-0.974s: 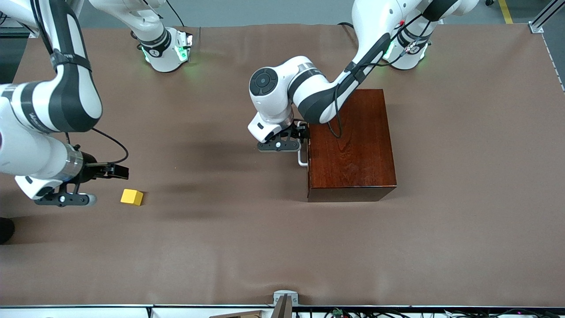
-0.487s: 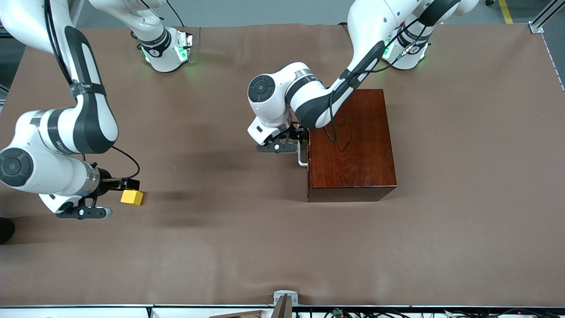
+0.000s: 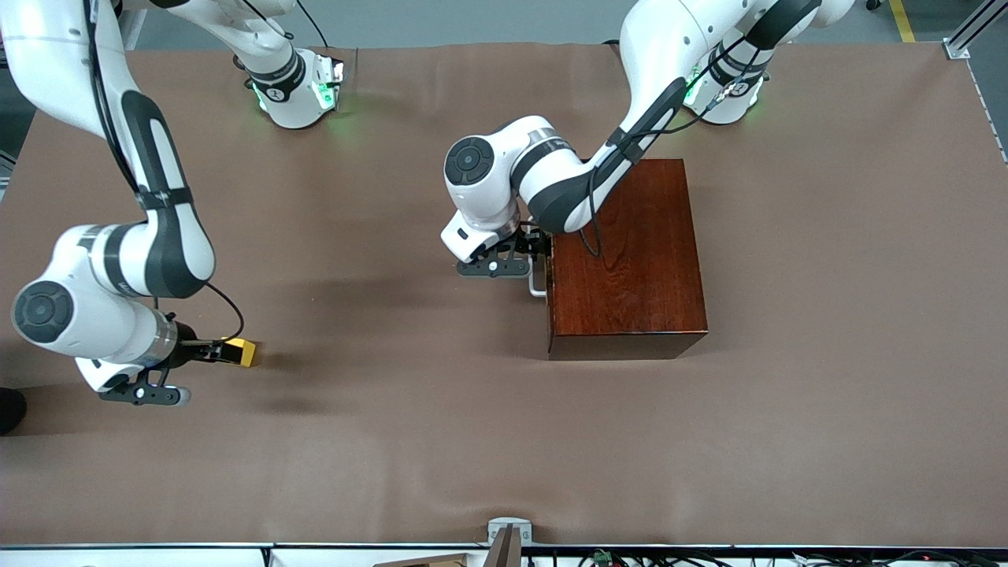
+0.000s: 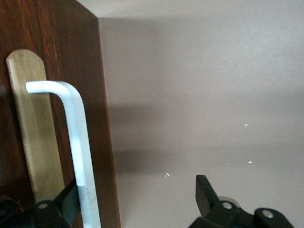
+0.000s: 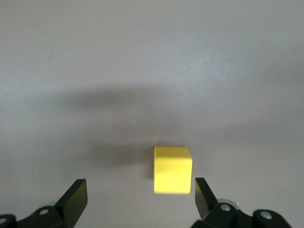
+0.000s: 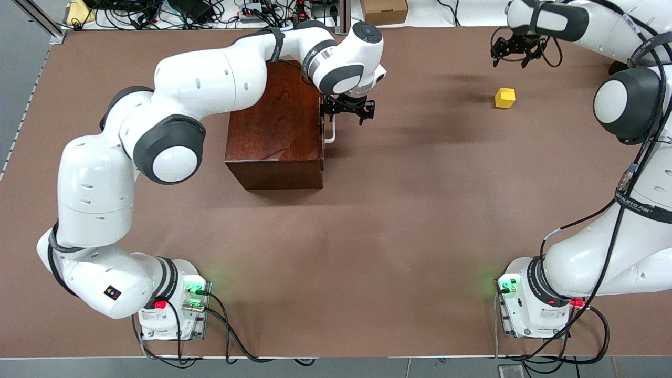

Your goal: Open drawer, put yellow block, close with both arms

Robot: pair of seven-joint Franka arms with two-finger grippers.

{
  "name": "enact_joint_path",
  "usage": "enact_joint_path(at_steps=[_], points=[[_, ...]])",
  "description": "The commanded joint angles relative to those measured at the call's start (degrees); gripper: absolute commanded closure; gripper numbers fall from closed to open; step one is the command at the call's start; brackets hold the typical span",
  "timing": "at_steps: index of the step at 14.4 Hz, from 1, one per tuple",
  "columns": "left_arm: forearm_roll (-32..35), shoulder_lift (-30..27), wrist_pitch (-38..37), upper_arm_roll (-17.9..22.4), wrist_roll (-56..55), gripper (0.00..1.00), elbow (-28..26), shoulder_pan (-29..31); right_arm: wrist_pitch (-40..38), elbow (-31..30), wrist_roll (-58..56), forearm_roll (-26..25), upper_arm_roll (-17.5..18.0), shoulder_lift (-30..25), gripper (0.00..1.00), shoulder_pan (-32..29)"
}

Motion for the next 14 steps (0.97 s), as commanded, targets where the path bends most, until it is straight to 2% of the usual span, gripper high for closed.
enact_joint_path(at_steps=[1, 4, 10, 14], points=[[1.07, 0.58, 3.93, -0.06, -1.45, 0.00, 1.20, -0.54, 6.19, -5.06, 0.48, -0.68, 0.44, -0.74, 0.00, -1.31], [0.90, 0.84, 6.21, -0.06, -3.03, 0.00, 1.20, -0.54, 9.44, -6.83, 0.57, -0.68, 0.44, 1.37, 0.00, -2.46], [0.54, 1.28, 9.73, -0.49, -6.02, 0.00, 1.29, -0.63, 9.54, -8.15, 0.65, -0.59, 0.44, 3.04, 0.00, -2.81], [-2.00, 1.45, 13.86, -0.67, -5.50, 0.00, 1.20, -0.80, 9.45, -8.15, 0.65, -0.59, 0.44, 4.88, 0.00, -2.90]])
